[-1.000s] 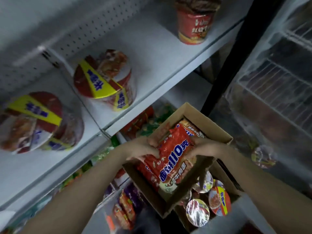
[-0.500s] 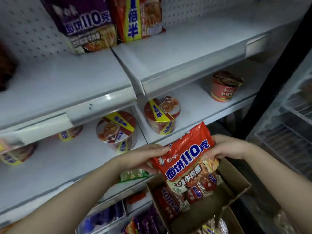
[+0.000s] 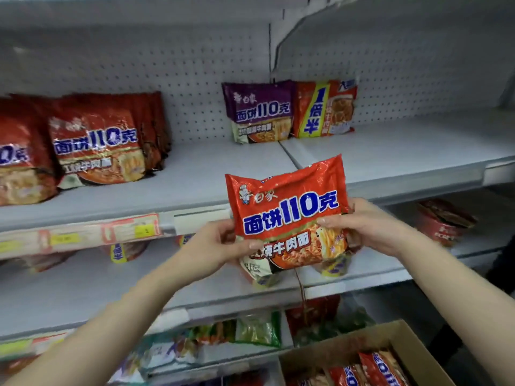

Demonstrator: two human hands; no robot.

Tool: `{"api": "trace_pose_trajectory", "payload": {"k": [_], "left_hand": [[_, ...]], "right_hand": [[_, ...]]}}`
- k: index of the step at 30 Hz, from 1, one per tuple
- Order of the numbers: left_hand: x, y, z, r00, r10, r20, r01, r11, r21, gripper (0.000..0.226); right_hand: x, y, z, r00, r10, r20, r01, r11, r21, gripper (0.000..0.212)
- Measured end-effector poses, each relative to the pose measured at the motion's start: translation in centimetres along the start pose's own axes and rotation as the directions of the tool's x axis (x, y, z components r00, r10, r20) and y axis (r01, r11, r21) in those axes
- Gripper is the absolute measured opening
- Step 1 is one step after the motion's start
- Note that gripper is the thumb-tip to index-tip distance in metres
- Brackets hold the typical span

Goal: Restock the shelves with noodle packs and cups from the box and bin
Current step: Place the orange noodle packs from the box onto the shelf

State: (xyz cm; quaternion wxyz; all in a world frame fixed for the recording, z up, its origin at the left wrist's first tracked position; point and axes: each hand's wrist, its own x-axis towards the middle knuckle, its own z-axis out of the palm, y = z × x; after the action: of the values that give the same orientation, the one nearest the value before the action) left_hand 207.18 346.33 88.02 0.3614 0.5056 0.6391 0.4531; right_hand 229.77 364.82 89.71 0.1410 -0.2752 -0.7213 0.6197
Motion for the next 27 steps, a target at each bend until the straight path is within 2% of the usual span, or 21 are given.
{"api": "trace_pose_trajectory", "payload": {"k": [3,7,10,14,19,24,27], "left_hand": [[-1.3,1.7,-4.5,0.994,0.033,-0.102,-0.031,0.999,0.022,0.037],[-2.5,3.4,-9.9,0.969,0.078,-0.232,-0.067,0.996,0.056,0.031],[-2.7,4.1,-13.3,0.935,0.132,-0.329,-0.098,0.988,0.12,0.011],[-2.4,3.4,-17.3,0.906,0.172,-0.387,-0.078,0.966,0.248,0.012],[-3.3,0.9,-22.7,0.865,0.176,-0.469,0.033,0.914,0.404,0.013],[-4.2,-1.7,-27.2,0.766,0.132,-0.629,0.249,0.841,0.48,0.028],[-4.1,-2.5,-28.4,0.705,0.172,-0.688,0.295,0.811,0.505,0.034]], "right_hand": [[2.0,-4.0,2.7,0.996,-0.091,0.009,0.091,0.995,-0.038,0.035],[4.4,-8.4,6.1,0.976,-0.212,0.048,0.217,0.959,-0.184,0.041],[6.5,-10.7,8.4,0.97,-0.225,0.09,0.241,0.933,-0.267,0.035],[10.1,-12.7,11.9,0.965,-0.227,0.131,0.259,0.899,-0.354,0.041],[15.3,-13.3,17.2,0.959,-0.246,0.14,0.283,0.854,-0.436,0.045],[19.7,-13.4,22.4,0.942,-0.304,0.145,0.334,0.795,-0.506,0.039],[21.7,-13.8,24.4,0.932,-0.346,0.11,0.347,0.756,-0.555,0.037]]}}
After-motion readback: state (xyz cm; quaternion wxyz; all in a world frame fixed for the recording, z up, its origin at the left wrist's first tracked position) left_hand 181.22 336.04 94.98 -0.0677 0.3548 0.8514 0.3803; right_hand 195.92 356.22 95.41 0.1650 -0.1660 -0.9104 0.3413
